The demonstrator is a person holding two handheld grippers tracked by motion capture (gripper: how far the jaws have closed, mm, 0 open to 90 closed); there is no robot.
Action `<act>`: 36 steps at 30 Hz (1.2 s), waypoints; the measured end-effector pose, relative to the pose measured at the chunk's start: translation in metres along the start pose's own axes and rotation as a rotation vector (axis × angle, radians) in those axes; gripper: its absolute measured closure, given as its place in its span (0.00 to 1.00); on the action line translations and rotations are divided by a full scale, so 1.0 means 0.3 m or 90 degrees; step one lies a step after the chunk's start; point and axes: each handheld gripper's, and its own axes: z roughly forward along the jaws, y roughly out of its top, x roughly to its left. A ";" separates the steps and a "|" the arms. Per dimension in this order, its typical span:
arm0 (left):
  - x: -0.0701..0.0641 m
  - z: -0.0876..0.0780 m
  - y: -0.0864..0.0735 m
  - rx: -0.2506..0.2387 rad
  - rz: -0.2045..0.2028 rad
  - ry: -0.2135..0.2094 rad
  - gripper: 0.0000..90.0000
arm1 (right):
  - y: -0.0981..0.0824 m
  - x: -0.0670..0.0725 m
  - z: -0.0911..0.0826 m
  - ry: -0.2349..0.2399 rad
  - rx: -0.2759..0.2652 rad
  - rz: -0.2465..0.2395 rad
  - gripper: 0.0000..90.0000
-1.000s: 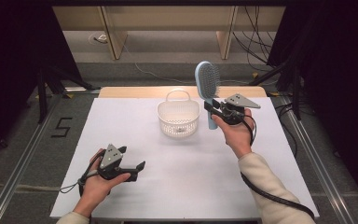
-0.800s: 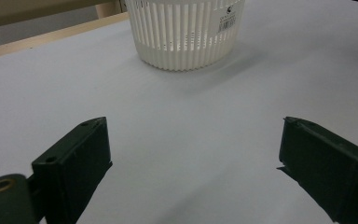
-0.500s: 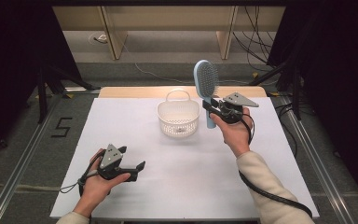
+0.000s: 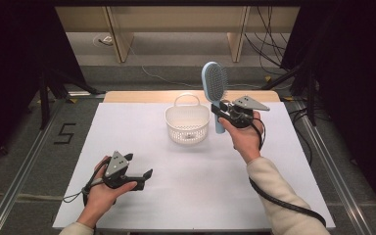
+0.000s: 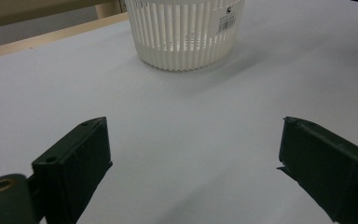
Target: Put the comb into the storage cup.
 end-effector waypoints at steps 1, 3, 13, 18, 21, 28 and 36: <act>0.000 0.000 0.000 0.000 0.000 0.000 0.09 | 0.001 0.001 0.001 0.000 0.000 0.000 0.78; 0.000 0.000 0.000 0.000 0.000 0.000 0.09 | 0.003 0.003 0.004 0.001 0.000 -0.001 0.78; 0.000 0.000 0.000 0.000 0.000 0.000 0.09 | 0.013 0.010 0.014 0.002 -0.002 -0.002 0.78; 0.000 0.000 0.000 -0.001 0.000 0.000 0.09 | 0.017 0.013 0.019 0.003 -0.002 -0.002 0.78; 0.000 0.000 0.001 -0.001 0.000 0.000 0.09 | 0.020 0.014 0.023 0.004 -0.003 -0.003 0.78; 0.000 0.000 0.001 0.000 0.000 0.000 0.09 | 0.026 0.017 0.029 0.004 -0.003 -0.003 0.78; 0.000 0.001 0.000 0.000 -0.001 0.000 0.09 | 0.031 0.017 0.035 0.003 -0.003 -0.002 0.78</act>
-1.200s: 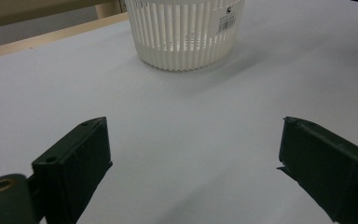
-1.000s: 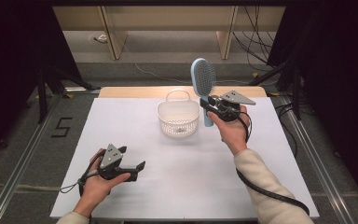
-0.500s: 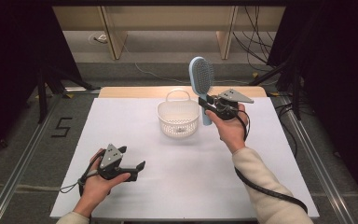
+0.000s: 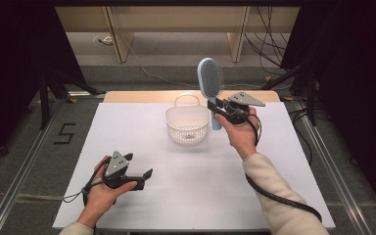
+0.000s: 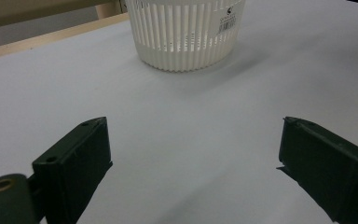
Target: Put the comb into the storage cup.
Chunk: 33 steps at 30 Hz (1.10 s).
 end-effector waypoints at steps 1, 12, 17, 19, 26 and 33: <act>0.000 0.000 0.000 0.000 0.000 0.000 0.09 | 0.001 0.000 0.001 0.000 0.000 0.000 0.78; 0.000 0.000 0.000 0.000 0.000 0.000 0.09 | 0.005 0.004 0.014 0.001 0.001 0.000 0.78; 0.001 0.000 0.000 -0.001 0.000 0.000 0.10 | 0.008 0.005 0.020 0.001 0.001 0.000 0.78; 0.001 0.000 0.000 -0.001 0.000 0.000 0.10 | 0.011 0.006 0.021 0.001 0.000 0.001 0.78; 0.001 0.000 0.000 0.000 0.000 0.000 0.10 | 0.016 0.007 0.026 0.002 0.001 0.000 0.78; 0.000 0.001 0.000 -0.001 0.001 -0.001 0.10 | 0.024 0.008 0.031 0.001 -0.001 0.001 0.78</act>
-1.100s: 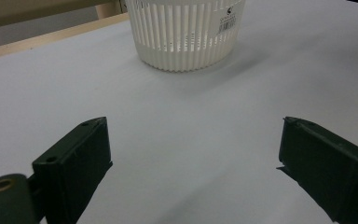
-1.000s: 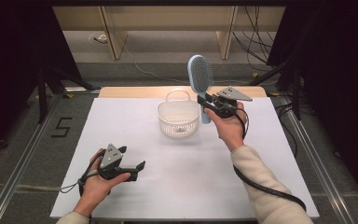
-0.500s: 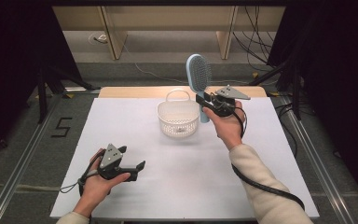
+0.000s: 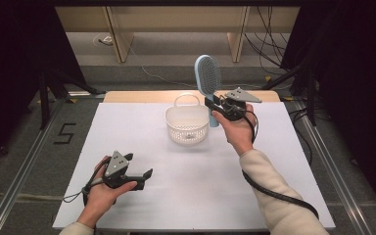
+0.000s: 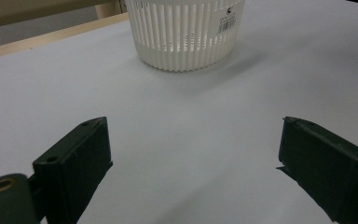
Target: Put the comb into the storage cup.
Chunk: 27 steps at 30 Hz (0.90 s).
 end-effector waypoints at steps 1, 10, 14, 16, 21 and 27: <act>0.000 0.000 0.000 0.000 -0.001 0.000 0.10 | 0.001 0.000 0.001 0.000 -0.001 0.000 0.78; 0.000 0.000 0.000 0.000 0.000 0.001 0.10 | 0.005 0.001 0.006 -0.001 -0.001 0.000 0.78; -0.001 0.000 0.000 -0.001 -0.001 0.000 0.10 | 0.006 0.002 0.009 0.000 -0.001 -0.001 0.78; 0.000 0.000 0.000 0.000 0.000 0.000 0.10 | 0.006 0.001 0.010 -0.001 -0.001 -0.002 0.78; 0.000 0.000 0.000 0.000 0.000 0.000 0.10 | 0.005 0.001 0.014 -0.003 -0.001 -0.001 0.78; 0.000 0.001 0.000 0.000 0.000 -0.001 0.10 | 0.006 0.002 0.017 -0.003 -0.001 -0.001 0.78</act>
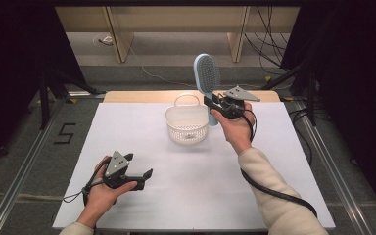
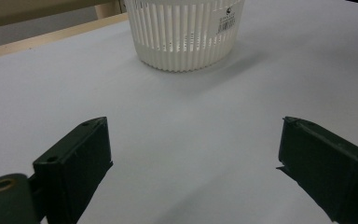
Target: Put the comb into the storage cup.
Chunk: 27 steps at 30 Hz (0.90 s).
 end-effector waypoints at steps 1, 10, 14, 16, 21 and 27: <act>0.000 0.000 0.000 0.000 0.000 0.000 0.10 | 0.000 0.000 0.001 0.000 0.000 0.000 0.78; 0.000 0.000 0.000 0.000 0.000 0.000 0.10 | 0.003 0.001 0.006 0.000 0.000 -0.002 0.78; 0.000 0.000 0.000 0.000 0.001 0.000 0.10 | 0.006 0.003 0.009 0.000 -0.001 -0.002 0.78; 0.000 0.000 0.000 0.000 0.001 0.000 0.10 | 0.007 0.003 0.010 0.000 -0.001 -0.001 0.78; 0.000 0.000 0.000 0.000 0.000 0.000 0.10 | 0.009 0.005 0.015 0.000 0.000 0.000 0.78; 0.000 0.000 0.000 0.000 0.000 0.000 0.10 | 0.011 0.007 0.019 0.001 -0.001 0.000 0.78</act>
